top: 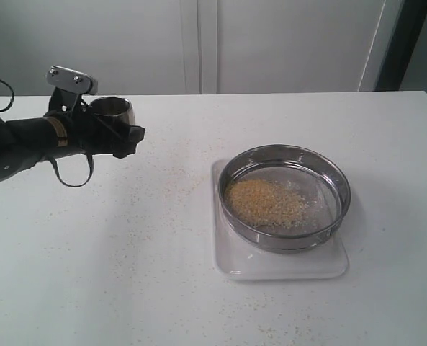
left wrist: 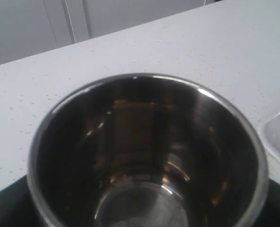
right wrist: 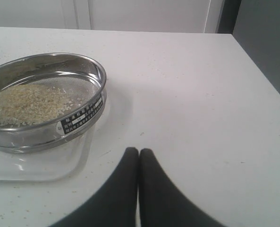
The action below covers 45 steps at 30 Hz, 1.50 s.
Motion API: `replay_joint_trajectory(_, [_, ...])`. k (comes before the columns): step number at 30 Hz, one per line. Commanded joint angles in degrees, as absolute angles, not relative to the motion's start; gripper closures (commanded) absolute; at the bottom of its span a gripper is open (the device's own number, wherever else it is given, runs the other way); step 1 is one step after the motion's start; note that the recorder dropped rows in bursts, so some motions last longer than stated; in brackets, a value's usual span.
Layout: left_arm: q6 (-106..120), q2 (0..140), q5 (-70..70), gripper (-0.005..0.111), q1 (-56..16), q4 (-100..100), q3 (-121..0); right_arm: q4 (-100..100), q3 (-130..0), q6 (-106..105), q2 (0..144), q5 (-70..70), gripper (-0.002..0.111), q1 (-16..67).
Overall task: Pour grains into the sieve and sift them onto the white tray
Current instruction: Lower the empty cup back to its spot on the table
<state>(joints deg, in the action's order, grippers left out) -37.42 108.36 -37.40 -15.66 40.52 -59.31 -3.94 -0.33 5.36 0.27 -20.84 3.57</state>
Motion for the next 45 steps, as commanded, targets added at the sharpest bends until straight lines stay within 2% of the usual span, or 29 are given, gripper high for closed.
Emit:
replay_joint_trajectory(1, [-38.74,108.61,-48.58,0.107,-11.34,43.44,-54.23,-4.28,0.00,5.62,0.00,-20.03,0.108,3.52])
replay_joint_trajectory(4, [-38.66,108.61,-50.54,0.107,-8.45,45.97,-50.11,-4.28,0.00,5.62,0.00,-20.03,0.108,3.52])
replay_joint_trajectory(12, [-38.45,108.61,-57.12,0.107,-6.31,54.72,-45.48,-4.28,0.00,5.62,0.00,-20.03,0.108,3.52])
replay_joint_trajectory(19, [-35.32,108.61,-58.62,0.107,-6.31,63.17,-43.05,-4.28,0.00,5.62,0.00,-20.03,0.108,3.52])
replay_joint_trajectory(45, [-31.03,114.67,-58.66,0.107,-6.31,71.02,-41.75,-4.28,0.00,6.32,0.00,-20.03,0.108,3.52])
